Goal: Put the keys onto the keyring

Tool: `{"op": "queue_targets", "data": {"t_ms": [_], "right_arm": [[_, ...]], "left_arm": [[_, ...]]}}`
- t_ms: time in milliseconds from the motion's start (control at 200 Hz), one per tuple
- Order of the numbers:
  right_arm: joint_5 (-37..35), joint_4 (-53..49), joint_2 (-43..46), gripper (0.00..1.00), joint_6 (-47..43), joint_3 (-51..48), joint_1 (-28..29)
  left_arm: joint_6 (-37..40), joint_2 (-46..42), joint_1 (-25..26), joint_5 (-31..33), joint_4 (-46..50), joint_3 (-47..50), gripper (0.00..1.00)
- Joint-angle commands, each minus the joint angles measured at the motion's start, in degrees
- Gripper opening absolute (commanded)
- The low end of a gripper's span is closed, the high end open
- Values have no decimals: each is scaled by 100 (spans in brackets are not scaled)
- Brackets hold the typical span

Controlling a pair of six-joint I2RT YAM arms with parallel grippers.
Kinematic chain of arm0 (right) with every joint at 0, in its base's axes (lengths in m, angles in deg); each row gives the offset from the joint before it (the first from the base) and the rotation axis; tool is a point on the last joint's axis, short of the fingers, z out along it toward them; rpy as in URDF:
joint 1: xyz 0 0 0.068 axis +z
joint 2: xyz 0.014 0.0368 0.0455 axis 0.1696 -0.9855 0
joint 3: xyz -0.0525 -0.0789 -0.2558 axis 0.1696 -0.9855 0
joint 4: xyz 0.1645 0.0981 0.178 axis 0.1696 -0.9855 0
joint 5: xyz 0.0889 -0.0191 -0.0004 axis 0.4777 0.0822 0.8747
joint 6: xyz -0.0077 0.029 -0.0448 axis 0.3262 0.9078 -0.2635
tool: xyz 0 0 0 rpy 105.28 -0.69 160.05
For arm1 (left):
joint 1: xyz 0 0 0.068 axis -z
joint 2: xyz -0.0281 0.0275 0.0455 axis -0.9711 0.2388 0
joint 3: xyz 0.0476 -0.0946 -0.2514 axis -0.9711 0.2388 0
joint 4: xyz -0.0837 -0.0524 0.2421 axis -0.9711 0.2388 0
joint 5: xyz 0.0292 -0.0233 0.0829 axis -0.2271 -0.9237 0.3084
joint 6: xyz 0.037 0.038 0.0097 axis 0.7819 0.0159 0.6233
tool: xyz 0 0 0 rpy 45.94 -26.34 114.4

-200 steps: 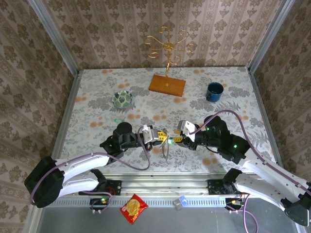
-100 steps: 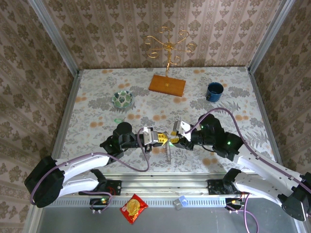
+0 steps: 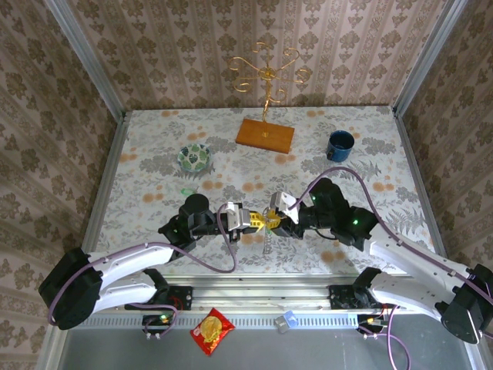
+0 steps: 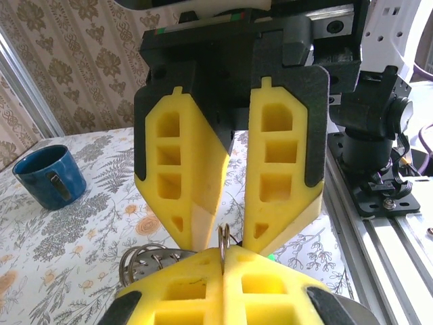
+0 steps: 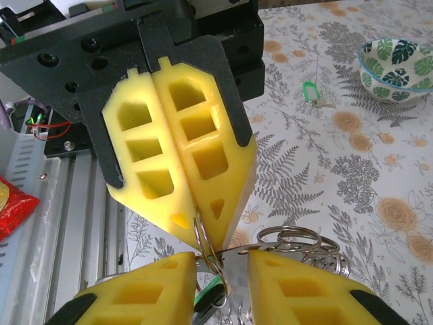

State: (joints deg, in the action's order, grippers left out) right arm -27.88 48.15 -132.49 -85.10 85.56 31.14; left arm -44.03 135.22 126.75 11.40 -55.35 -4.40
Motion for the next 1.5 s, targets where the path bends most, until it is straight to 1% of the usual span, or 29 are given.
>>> {"op": "queue_targets", "data": {"t_ms": [0,90,300,430,555,865,1150,1215,1290,1315,1340,1495], "right_arm": [[299,27,-178,25,-43,191,14],[405,96,-276,20,-70,209,10],[475,-43,-352,0,-299,302,14],[316,-327,-317,0,-552,401,14],[221,-702,-334,0,-768,565,13],[220,-867,-367,0,-821,686,13],[249,-1076,-466,0,-931,860,14],[237,-1091,-475,0,-923,871,14],[223,-1143,-490,0,-944,898,10],[219,-1171,-497,0,-962,920,11],[211,-1203,-509,0,-978,941,9],[157,-1446,-619,0,-1094,1103,21]], "left_arm": [[-63,3,59,-237,-596,-25,0],[-167,66,64,-284,-740,-16,0],[-207,144,62,-268,-816,42,0],[-122,152,65,-181,-635,91,0],[-116,156,64,-155,-649,125,0],[-74,93,64,16,-461,116,1],[4,84,74,41,-316,87,0],[4,84,70,41,-308,80,6],[1,83,68,43,-211,63,9],[0,83,70,41,-142,29,10],[2,83,74,207,-51,-1,10],[47,92,68,283,275,-134,11]]}}
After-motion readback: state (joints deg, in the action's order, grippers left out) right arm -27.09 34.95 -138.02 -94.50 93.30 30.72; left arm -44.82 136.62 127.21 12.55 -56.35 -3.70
